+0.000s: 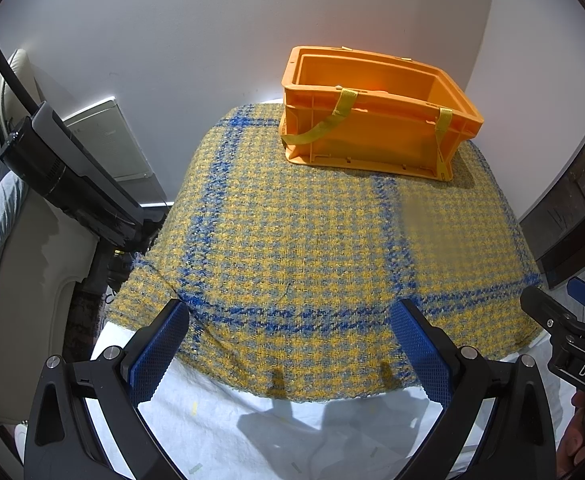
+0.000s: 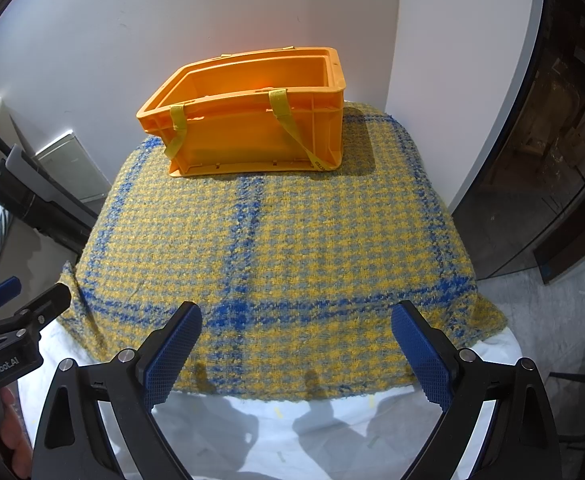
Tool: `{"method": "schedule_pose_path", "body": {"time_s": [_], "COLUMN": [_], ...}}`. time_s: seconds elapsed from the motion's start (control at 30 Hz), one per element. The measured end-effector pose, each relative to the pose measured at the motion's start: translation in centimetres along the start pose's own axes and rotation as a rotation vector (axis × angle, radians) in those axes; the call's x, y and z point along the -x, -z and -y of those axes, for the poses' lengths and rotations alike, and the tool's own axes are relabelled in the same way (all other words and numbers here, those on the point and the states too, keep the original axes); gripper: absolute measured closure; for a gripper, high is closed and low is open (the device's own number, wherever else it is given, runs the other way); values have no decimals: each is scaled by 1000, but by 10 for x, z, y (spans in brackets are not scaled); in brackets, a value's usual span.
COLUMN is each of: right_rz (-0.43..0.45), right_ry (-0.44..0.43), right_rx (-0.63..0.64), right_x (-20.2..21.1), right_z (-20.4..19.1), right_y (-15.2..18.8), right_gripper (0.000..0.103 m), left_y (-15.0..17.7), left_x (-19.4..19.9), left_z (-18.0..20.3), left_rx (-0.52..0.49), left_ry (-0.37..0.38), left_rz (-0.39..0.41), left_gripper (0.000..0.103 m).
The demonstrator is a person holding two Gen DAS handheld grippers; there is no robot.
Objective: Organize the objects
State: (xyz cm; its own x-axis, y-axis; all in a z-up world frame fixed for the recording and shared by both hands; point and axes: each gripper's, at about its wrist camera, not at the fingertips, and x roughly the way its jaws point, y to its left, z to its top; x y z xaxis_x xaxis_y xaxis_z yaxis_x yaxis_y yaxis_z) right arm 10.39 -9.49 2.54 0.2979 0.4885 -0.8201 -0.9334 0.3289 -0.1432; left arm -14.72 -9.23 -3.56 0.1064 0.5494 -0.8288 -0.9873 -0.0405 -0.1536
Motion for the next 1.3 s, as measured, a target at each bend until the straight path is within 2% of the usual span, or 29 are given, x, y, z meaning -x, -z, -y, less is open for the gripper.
{"method": "schedule_pose_path", "body": {"time_s": [1.3], "right_rz": [-6], "right_ry": [-4], "right_rx": [-17], "right_x": [1], "right_z": [1], "right_y": [1], "right_gripper": [7], "left_y": [-2], "left_x": [-2], "left_z": [3], "left_rx": [-16], "left_ry": [-3], "left_rz": [-22], "left_gripper": [0]}}
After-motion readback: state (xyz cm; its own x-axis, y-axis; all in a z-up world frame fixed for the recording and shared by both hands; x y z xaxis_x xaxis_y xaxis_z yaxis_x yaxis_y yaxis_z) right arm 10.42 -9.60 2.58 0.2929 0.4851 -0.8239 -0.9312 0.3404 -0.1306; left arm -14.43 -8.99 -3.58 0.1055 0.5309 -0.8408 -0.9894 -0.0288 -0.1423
